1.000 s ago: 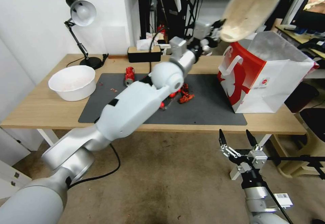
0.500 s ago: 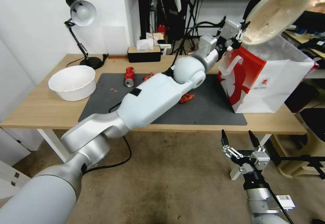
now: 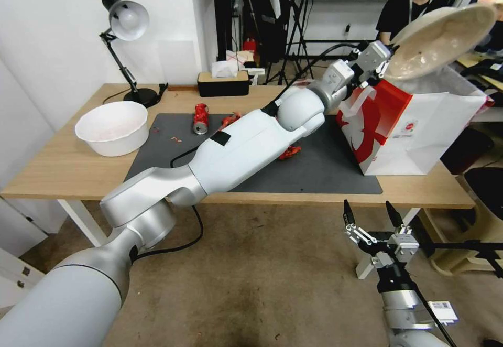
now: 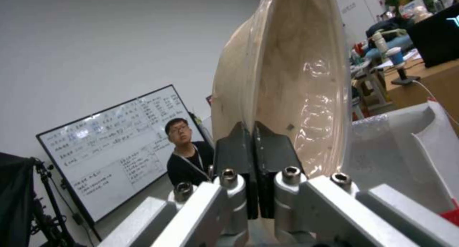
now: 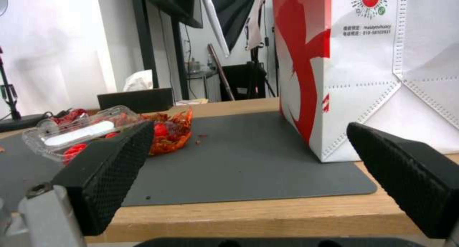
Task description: Pick up the trash from the table and place it into the takeout bag.
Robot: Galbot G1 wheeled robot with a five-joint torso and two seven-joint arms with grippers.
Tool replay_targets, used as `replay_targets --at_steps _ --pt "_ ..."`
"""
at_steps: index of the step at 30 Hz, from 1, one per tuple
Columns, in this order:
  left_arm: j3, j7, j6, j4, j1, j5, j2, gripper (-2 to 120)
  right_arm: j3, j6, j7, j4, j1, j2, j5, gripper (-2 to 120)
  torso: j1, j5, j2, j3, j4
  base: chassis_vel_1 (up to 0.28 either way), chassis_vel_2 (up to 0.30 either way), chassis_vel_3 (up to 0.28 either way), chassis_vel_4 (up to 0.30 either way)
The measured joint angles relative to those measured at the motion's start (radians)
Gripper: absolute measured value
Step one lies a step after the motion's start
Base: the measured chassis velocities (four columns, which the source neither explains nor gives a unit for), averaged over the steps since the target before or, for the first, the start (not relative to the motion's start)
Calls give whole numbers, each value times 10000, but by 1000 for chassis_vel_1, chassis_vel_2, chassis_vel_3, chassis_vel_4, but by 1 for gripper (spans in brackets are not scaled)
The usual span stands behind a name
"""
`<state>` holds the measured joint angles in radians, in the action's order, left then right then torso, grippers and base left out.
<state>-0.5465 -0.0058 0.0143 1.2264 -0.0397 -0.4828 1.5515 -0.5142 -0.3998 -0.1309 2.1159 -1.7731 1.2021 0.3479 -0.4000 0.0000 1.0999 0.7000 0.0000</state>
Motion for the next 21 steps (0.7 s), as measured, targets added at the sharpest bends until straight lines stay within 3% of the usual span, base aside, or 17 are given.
replay_targets --at_steps 4,9,12,14,15,17,20,21 --pt "-130 -15 -13 88 6 23 -24 21 -4 -3 0 -3 7 -7 9 100 0 0 0 0 -1 0 0 0 0" --pt "-144 -24 -17 104 23 13 -29 32 -5 -5 -1 -4 8 -11 12 100 1 0 0 0 0 0 0 0 0" --pt "-128 -54 -16 179 59 -25 -65 50 -5 -8 -1 -8 11 -4 14 100 1 0 0 0 -1 0 0 0 0" --pt "-108 -91 -16 199 70 -35 -90 53 -3 -8 -1 -8 15 -2 14 100 0 0 0 0 -1 0 0 0 0" --pt "-59 -190 -17 257 113 -57 -144 60 -1 -8 -1 -8 19 0 14 100 0 0 0 0 -1 0 0 0 0" --pt "9 -296 -48 443 214 -171 -260 65 6 -8 -1 -6 24 3 14 100 0 0 0 0 -1 0 0 0 0" --pt "167 -905 -345 1547 730 -1155 -966 78 27 11 -1 51 5 -25 11 100 0 -2 2 0 -1 0 0 0 0" --pt "167 -905 -345 1547 730 -1155 -966 78 27 11 -1 51 5 -25 11 100 0 -2 2 0 -1 0 0 0 0"
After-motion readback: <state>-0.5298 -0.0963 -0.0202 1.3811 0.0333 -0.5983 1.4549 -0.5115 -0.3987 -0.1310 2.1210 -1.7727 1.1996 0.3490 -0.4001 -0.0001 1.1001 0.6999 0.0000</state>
